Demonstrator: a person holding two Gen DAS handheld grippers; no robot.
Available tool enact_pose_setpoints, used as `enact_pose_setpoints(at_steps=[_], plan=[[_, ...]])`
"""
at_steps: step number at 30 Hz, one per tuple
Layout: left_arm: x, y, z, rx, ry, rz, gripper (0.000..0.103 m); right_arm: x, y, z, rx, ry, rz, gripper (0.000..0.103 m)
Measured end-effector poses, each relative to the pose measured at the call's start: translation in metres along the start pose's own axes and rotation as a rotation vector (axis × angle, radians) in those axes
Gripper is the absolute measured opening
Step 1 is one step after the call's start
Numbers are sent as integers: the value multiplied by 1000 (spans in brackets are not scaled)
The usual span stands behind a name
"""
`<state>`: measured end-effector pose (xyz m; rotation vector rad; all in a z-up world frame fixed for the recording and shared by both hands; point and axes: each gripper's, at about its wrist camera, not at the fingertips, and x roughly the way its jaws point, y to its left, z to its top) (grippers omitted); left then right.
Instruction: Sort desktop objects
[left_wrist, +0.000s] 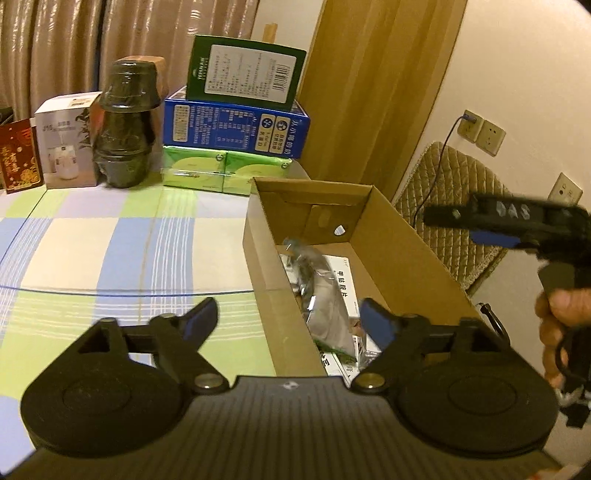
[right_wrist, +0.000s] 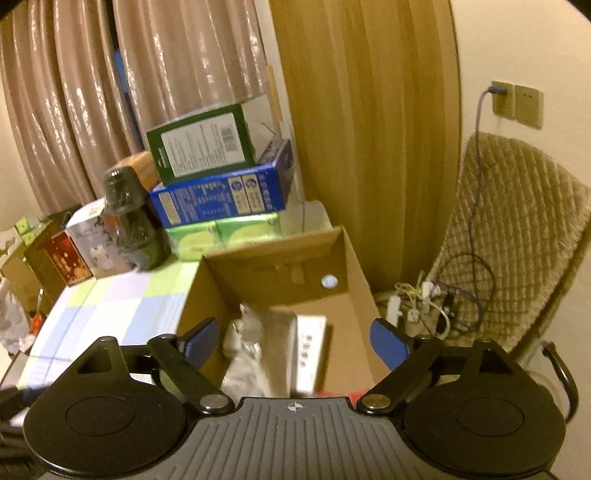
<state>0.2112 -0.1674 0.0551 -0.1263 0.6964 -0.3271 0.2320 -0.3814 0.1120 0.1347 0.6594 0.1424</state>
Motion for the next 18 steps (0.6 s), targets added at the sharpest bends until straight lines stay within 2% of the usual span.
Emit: enact_pose_setpoints(at_steps=[3,5,12,18], plan=[[-12,1,-6,-2,-22,22,97,-15,-3,-16,11,9,-19,101],[-20,2,-11,-5,-36,42,101,-28,-3,-28,15,17,-19,101],[-53,2,-31,-25,-21,95,102,-74,6,-64,20,57,-15,101],[-81,-7,-54,-27,2,105,102,-108,14,-90,6,102,-38,101]])
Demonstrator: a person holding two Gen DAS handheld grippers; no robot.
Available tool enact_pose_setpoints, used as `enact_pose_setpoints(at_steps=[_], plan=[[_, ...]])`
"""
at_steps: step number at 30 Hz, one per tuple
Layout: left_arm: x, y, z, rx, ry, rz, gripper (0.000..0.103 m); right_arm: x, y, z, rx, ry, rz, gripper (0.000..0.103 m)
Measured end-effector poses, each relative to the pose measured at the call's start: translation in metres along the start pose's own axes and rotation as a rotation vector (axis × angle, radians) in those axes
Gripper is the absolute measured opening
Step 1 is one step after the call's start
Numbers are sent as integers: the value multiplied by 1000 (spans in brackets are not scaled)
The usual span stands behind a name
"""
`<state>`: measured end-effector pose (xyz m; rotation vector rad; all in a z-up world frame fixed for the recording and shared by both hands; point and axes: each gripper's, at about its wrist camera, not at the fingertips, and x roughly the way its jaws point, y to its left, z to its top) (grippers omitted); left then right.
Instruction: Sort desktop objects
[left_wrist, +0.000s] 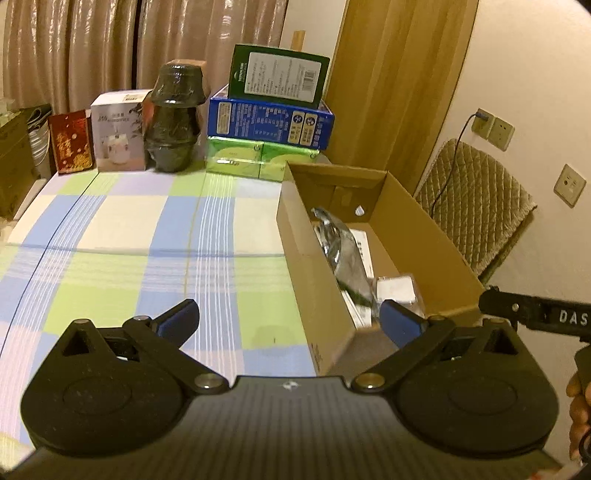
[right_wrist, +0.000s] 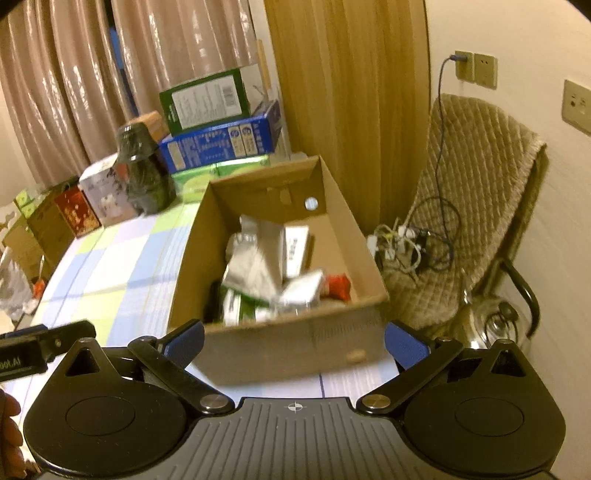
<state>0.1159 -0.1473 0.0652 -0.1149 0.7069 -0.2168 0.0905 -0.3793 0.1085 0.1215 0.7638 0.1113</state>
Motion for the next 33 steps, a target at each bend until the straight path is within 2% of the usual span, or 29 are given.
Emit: enact_pose_setpoints(at_steps=[6,13,19,33], plan=[[-24,-9,-24,-7,20,-12,102,-21,1,-25,-4,30,-16,101],[-40,-12,-45,-2,74,-11,102,-38,8,-37,-33,27,-30,101],[-48,-11,-51,8,88,46,102,-46,13,-42,-46,21,-37,101],[-46,-15,-58,29,113,62,102,-46,18,-43,-63,22,-35,101]])
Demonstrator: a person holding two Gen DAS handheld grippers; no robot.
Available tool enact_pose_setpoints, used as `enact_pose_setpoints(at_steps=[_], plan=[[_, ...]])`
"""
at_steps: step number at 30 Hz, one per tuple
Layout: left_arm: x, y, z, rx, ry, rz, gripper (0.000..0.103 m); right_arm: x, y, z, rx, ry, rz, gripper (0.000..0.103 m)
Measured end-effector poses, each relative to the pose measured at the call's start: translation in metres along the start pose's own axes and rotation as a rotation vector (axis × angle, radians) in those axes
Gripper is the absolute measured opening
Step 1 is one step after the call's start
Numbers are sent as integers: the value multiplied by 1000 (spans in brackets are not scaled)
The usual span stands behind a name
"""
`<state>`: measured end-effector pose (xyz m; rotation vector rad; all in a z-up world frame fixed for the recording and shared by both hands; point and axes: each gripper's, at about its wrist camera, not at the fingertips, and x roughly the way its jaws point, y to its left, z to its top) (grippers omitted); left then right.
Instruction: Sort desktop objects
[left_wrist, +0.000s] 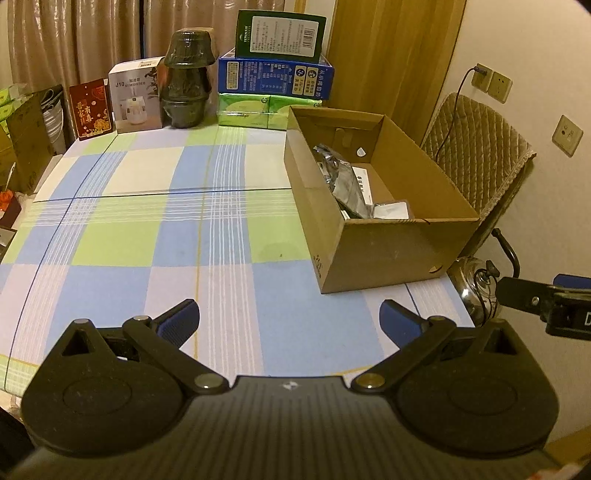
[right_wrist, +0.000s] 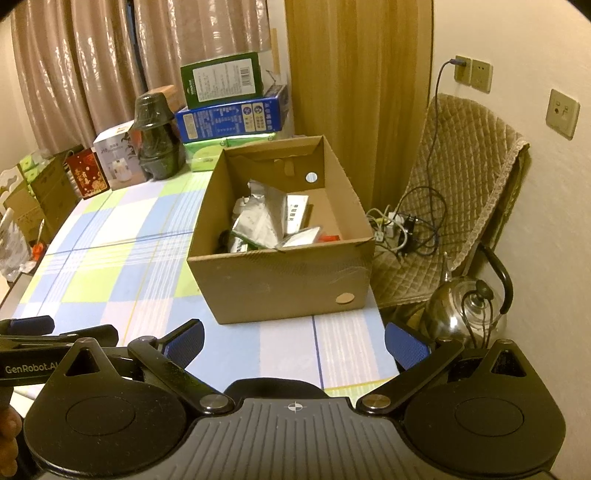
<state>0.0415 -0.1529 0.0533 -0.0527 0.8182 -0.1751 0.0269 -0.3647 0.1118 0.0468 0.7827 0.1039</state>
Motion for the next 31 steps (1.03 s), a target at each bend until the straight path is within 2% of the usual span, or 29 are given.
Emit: enact_pose_setpoints(at_steps=[24,31], plan=[[0,-9,5,9,-15,-5,102,0,-5,0,-17,-2,-24,101],[-1,-12,6,11,-13,-30,102,-1,-5,-2,-12,-4,-23,101]])
